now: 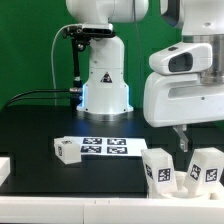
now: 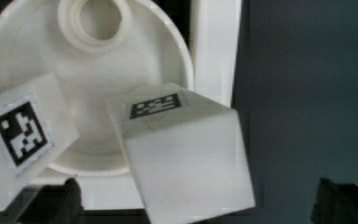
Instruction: Assemble stool
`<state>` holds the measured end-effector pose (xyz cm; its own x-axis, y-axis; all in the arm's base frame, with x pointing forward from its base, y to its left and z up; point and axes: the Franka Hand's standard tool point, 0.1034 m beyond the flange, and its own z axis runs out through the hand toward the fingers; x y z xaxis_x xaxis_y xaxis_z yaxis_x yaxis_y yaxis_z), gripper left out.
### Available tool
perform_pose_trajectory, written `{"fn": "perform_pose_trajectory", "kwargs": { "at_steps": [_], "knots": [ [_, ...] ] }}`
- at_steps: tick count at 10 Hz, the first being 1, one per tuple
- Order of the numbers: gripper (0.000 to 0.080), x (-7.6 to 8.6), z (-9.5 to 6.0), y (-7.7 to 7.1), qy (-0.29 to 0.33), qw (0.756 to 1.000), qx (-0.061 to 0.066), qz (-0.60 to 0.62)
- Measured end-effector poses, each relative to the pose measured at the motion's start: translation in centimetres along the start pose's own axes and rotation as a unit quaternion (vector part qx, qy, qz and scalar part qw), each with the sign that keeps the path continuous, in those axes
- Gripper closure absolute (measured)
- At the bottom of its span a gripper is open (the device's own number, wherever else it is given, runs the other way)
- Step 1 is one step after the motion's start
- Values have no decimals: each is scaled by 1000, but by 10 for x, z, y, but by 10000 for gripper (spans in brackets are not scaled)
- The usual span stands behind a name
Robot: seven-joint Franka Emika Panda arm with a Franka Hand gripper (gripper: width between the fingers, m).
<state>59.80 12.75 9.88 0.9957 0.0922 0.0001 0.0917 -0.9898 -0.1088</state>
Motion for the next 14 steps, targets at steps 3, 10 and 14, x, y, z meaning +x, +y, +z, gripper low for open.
{"fn": "perform_pose_trajectory", "kwargs": {
  "at_steps": [3, 10, 14],
  "knots": [
    [151, 0, 0, 5, -1, 995, -8, -95],
    [151, 2, 3, 5, -20, 853, -68, -517],
    [151, 1, 19, 13, -61, 721, -97, -683]
  ]
}}
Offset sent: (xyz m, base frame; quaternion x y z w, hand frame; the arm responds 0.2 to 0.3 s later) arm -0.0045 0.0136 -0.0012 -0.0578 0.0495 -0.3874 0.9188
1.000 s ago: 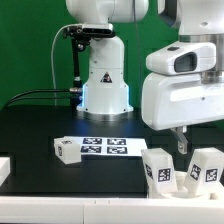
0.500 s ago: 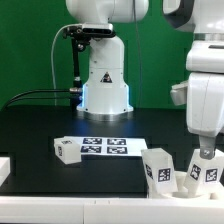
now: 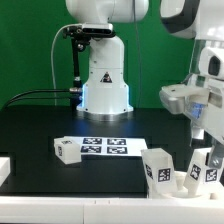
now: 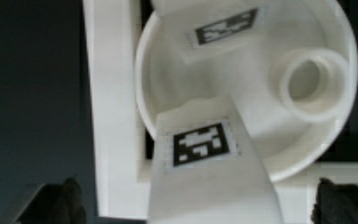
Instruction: Assemble stool
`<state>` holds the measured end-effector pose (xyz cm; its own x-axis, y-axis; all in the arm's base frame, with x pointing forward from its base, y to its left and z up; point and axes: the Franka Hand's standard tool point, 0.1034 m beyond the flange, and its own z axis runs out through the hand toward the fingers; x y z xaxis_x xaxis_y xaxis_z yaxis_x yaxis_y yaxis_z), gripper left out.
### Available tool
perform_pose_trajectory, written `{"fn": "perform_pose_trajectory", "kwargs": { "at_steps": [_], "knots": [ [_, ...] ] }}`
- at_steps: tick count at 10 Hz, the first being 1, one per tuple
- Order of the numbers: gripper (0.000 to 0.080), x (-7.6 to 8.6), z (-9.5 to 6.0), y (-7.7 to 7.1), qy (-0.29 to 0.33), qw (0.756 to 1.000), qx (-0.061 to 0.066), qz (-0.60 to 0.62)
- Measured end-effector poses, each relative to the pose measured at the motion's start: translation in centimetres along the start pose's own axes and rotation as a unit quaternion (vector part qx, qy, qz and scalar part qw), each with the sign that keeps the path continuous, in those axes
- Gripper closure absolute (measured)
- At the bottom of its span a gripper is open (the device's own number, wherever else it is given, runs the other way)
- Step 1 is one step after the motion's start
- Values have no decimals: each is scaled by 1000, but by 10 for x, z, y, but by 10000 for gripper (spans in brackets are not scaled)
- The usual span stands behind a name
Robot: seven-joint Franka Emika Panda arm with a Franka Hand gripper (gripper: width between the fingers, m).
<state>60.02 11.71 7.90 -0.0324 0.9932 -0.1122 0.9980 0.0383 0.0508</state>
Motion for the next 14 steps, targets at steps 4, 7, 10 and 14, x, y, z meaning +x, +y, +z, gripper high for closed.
{"fn": "perform_pose_trajectory", "kwargs": {
  "at_steps": [4, 7, 10, 14],
  "knots": [
    [151, -6, 15, -2, -10, 999, 7, -48],
    [465, -7, 15, -2, -11, 1000, 7, -2],
    [465, -8, 15, -3, -12, 994, 7, 111],
    [465, -3, 12, -5, -35, 912, 29, 408]
  ]
}}
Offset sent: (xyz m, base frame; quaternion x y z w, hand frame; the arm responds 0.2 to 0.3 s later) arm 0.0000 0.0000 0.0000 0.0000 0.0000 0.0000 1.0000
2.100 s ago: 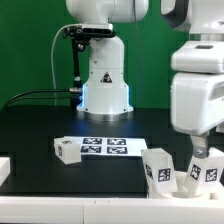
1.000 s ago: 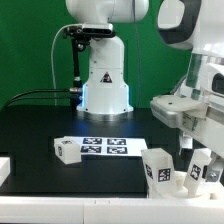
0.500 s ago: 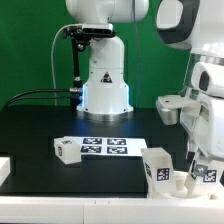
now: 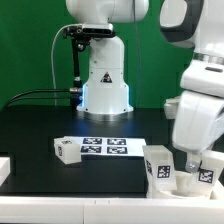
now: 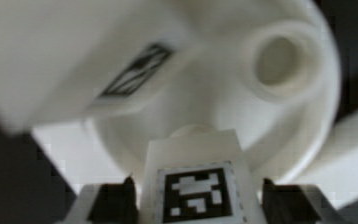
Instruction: Assemble stool
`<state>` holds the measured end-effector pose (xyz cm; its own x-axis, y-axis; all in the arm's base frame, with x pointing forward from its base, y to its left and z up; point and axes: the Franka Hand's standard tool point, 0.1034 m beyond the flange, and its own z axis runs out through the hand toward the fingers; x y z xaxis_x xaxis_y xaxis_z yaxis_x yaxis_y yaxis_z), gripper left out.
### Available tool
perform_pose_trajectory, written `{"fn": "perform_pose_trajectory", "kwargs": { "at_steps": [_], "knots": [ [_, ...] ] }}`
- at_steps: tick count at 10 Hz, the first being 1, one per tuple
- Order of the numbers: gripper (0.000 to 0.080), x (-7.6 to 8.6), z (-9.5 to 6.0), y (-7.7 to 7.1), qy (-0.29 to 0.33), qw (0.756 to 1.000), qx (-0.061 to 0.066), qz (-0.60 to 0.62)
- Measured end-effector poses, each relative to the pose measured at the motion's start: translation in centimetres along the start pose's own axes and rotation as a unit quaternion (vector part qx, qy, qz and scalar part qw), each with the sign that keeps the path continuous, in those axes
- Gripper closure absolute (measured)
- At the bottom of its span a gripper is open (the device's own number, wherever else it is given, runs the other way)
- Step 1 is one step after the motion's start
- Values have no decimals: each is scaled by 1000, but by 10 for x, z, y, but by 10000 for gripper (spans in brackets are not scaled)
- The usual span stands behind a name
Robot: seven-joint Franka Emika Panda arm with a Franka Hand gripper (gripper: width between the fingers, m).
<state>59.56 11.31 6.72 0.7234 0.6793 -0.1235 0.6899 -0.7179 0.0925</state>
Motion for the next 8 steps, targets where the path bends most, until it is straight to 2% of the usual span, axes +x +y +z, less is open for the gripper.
{"fn": "perform_pose_trajectory", "kwargs": {
  "at_steps": [1, 2, 3, 5, 6, 8],
  "knots": [
    [463, 0, -2, 3, -5, 998, 16, 67],
    [463, -2, -3, 10, 3, 994, 27, 105],
    [463, -4, -1, 10, 12, 993, 23, 115],
    [463, -3, 1, 6, 8, 979, 27, 200],
    [463, -5, 2, 7, 4, 967, 32, 252],
    [463, -9, 3, 14, -5, 912, 52, 406]
  ]
}}
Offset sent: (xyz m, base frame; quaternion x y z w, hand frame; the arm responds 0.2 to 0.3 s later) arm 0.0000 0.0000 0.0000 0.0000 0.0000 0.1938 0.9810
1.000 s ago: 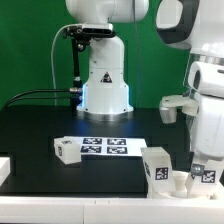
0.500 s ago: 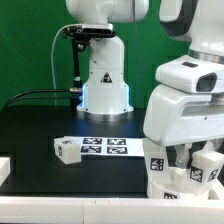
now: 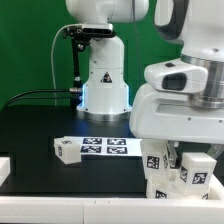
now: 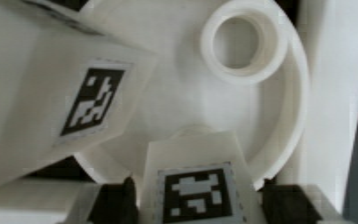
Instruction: Assemble stool
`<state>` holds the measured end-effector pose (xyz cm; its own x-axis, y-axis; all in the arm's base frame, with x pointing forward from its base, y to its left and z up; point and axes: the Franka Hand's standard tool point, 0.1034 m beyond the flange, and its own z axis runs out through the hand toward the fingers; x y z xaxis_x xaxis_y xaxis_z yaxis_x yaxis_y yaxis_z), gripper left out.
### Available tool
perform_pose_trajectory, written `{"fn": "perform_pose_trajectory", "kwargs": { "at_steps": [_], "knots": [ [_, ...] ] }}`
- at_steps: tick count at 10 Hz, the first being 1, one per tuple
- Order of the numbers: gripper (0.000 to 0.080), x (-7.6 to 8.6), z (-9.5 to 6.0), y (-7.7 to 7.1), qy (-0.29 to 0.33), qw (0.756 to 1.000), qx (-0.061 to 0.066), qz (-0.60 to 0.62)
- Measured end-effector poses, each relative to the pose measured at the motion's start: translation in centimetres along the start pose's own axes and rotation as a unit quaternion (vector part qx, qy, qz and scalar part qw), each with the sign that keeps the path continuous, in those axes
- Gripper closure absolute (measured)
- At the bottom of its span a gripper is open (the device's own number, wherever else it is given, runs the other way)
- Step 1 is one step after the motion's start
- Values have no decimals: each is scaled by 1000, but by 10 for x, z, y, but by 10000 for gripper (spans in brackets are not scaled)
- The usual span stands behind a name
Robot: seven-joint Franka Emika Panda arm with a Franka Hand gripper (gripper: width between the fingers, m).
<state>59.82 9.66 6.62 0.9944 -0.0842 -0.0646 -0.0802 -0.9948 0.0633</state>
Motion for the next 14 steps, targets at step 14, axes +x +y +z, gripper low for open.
{"fn": "perform_pose_trajectory", "kwargs": {
  "at_steps": [14],
  "knots": [
    [462, 2, 5, 26, 7, 817, 20, 577]
  ]
}}
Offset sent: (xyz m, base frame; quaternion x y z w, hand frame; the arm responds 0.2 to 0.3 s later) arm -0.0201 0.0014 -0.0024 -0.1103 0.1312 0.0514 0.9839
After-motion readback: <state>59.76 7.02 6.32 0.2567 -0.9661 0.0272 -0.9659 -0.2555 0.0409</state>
